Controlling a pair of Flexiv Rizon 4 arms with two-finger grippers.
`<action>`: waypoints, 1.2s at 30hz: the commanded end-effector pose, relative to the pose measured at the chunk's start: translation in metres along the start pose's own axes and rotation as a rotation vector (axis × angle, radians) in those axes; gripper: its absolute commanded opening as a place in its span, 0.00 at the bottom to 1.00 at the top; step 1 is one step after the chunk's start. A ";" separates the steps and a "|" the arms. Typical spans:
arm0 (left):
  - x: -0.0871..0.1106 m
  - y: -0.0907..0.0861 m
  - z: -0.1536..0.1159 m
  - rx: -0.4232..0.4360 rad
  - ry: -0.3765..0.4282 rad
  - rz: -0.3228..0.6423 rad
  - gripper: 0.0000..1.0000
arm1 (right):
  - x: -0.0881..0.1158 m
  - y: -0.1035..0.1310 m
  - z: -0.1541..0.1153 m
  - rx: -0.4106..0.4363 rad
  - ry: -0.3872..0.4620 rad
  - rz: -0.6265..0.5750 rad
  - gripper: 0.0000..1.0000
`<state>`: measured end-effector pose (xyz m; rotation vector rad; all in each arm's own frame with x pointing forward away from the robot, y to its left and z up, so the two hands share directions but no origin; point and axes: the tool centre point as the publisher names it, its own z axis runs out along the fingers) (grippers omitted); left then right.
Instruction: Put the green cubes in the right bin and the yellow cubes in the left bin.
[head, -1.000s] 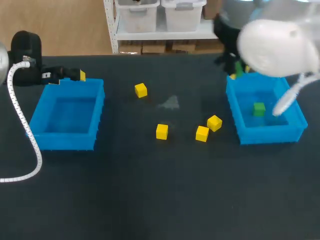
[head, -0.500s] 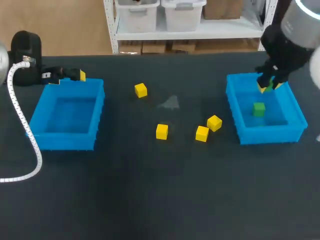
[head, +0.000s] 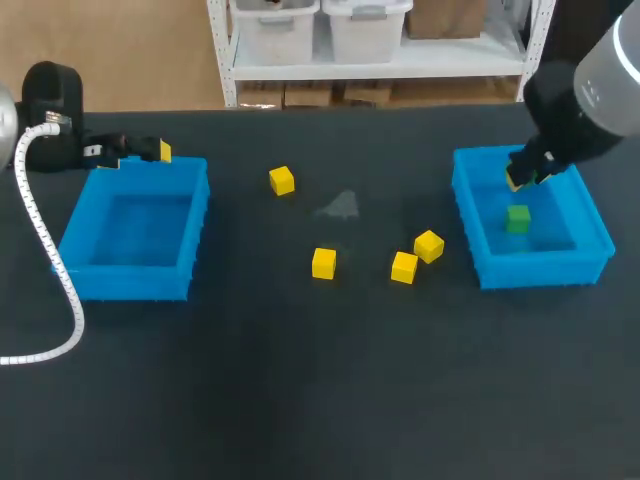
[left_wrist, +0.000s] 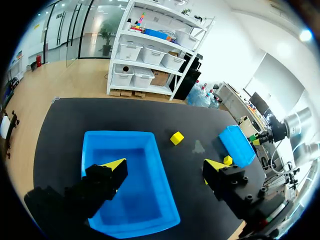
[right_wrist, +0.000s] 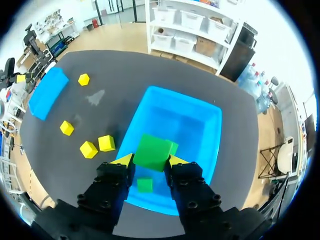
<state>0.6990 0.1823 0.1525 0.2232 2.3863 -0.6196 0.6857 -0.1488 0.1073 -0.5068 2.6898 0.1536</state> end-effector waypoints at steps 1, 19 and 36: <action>0.001 0.003 0.000 0.013 -0.006 0.003 1.00 | 0.003 0.003 0.002 0.017 -0.120 -0.008 1.00; 0.001 0.003 0.000 0.013 -0.006 0.003 1.00 | -0.003 0.011 0.000 0.003 -0.128 -0.041 1.00; -0.034 0.003 0.009 -0.014 0.054 0.222 1.00 | -0.003 0.011 0.000 0.003 -0.128 -0.041 1.00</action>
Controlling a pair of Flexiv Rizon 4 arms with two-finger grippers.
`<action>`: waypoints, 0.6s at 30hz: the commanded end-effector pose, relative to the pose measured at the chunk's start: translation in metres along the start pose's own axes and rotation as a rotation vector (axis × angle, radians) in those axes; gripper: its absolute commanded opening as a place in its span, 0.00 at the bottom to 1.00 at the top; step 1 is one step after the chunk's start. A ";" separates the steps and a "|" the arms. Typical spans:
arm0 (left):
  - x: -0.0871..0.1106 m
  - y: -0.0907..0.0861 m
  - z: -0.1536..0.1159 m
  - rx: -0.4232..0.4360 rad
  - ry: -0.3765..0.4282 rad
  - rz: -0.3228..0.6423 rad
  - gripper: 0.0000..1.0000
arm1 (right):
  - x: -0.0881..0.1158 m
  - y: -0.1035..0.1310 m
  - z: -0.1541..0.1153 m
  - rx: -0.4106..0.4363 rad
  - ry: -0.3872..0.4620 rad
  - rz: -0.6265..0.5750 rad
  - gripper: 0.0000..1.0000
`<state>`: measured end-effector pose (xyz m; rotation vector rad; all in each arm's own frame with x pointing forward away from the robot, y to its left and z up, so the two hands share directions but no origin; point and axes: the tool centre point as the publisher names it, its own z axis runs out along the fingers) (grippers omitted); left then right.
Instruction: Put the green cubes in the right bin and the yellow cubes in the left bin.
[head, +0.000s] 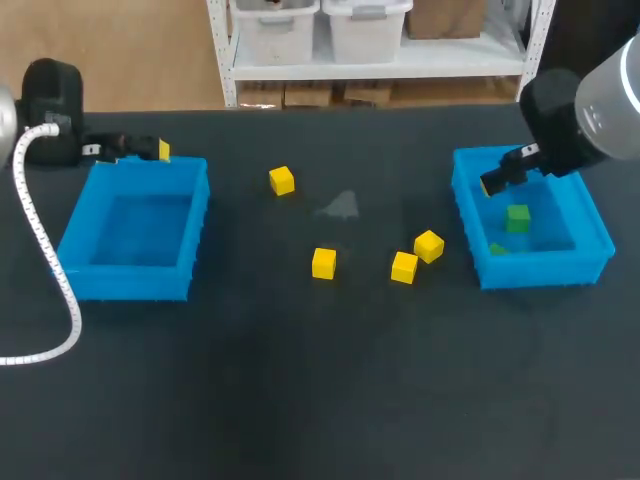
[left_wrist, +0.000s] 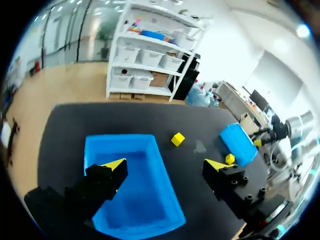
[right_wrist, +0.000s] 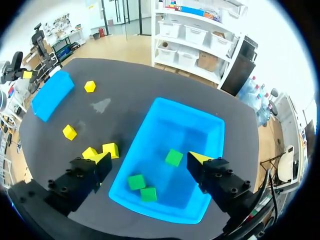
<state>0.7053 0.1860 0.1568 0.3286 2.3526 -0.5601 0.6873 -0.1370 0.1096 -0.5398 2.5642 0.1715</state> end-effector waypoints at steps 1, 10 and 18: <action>-0.033 0.002 0.012 -0.001 0.071 0.158 1.00 | 0.004 0.001 -0.001 0.007 -0.012 0.002 1.00; -0.080 -0.018 0.045 -0.020 0.185 0.409 1.00 | 0.004 0.001 -0.001 0.007 -0.012 0.002 1.00; -0.080 -0.050 0.090 0.022 0.327 0.623 1.00 | 0.004 0.001 -0.001 0.007 -0.012 0.002 1.00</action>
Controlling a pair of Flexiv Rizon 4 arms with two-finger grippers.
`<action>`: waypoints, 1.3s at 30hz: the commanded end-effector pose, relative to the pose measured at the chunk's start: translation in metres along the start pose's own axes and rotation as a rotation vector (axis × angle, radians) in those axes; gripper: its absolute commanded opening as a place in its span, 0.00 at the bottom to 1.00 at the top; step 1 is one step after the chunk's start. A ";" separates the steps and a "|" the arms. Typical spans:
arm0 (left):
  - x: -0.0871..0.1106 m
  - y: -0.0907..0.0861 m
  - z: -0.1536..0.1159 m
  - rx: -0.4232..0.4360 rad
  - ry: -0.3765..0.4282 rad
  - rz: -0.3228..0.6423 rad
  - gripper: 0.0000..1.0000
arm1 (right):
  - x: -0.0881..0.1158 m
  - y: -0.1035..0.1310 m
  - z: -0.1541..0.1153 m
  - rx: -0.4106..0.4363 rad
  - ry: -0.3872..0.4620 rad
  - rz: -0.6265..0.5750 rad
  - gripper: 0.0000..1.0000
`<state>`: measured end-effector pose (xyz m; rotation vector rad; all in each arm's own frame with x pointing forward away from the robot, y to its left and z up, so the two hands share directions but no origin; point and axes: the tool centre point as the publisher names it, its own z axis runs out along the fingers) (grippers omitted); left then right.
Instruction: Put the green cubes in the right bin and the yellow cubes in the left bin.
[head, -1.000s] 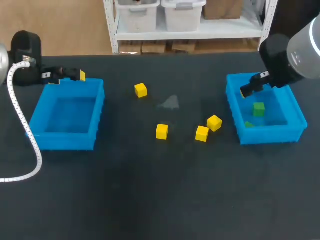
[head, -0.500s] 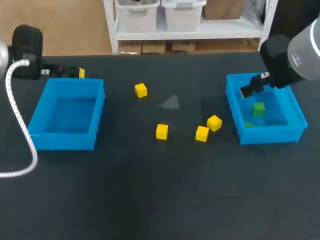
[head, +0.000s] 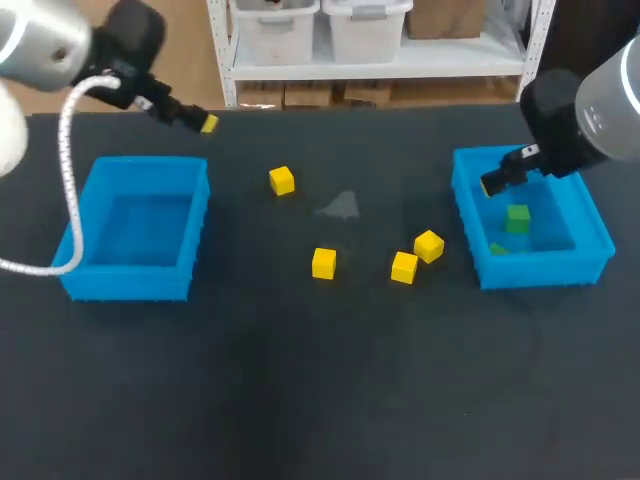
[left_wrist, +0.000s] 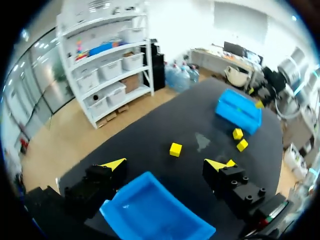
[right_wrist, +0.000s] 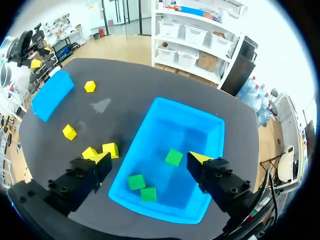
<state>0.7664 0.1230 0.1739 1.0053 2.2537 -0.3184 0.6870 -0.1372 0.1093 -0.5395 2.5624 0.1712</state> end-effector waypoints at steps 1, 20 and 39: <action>-0.027 -0.002 0.039 0.040 0.192 0.106 1.00 | 0.003 0.001 -0.001 0.007 -0.010 0.002 1.00; -0.023 -0.025 0.116 0.086 0.368 0.214 1.00 | 0.003 0.001 -0.001 0.007 -0.010 0.002 1.00; 0.019 -0.041 0.172 0.148 0.494 0.298 1.00 | 0.003 0.001 -0.001 0.007 -0.010 0.002 1.00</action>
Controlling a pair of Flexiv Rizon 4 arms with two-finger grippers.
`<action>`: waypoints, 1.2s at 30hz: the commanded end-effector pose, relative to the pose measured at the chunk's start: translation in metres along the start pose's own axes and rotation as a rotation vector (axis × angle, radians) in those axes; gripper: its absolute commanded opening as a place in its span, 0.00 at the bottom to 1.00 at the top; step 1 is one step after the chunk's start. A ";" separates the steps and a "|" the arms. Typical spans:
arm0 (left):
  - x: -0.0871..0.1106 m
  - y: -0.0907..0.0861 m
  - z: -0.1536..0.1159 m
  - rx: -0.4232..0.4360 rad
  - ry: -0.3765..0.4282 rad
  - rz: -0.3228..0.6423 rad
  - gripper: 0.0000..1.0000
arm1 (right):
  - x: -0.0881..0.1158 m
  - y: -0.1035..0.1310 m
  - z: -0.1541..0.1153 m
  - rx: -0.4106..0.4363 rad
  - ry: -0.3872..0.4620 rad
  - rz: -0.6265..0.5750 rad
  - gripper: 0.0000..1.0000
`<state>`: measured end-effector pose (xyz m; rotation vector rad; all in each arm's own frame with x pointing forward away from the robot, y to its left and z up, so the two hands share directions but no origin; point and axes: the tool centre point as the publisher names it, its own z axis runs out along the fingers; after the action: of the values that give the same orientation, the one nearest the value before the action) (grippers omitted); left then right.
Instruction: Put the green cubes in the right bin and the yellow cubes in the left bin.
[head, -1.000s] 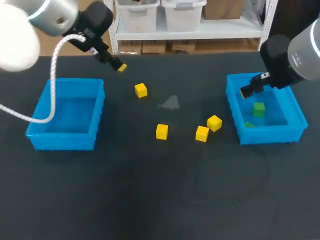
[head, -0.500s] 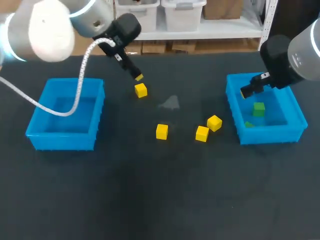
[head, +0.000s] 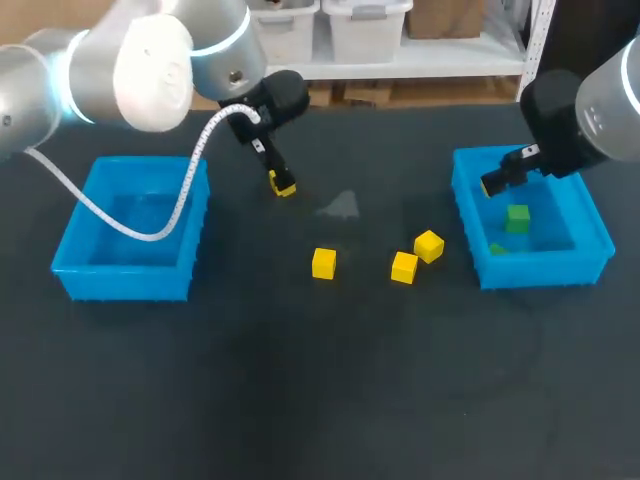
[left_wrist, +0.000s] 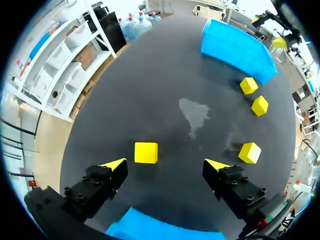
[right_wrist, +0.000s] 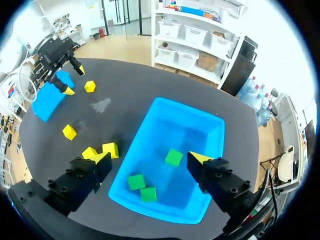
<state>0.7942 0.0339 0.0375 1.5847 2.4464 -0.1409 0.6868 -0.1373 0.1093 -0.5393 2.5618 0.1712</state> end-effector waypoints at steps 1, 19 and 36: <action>-0.008 0.008 0.014 0.011 0.058 0.016 1.00 | 0.003 0.001 -0.001 0.007 -0.009 0.002 1.00; -0.006 0.027 0.057 0.038 0.121 0.046 1.00 | 0.003 0.001 -0.001 0.007 -0.009 0.002 1.00; 0.002 0.025 0.041 0.004 0.111 0.045 0.00 | 0.003 0.001 -0.001 0.007 -0.009 0.002 1.00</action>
<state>0.8308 0.0316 -0.0115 1.7024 2.4979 -0.0585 0.6867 -0.1373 0.1093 -0.5393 2.5617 0.1712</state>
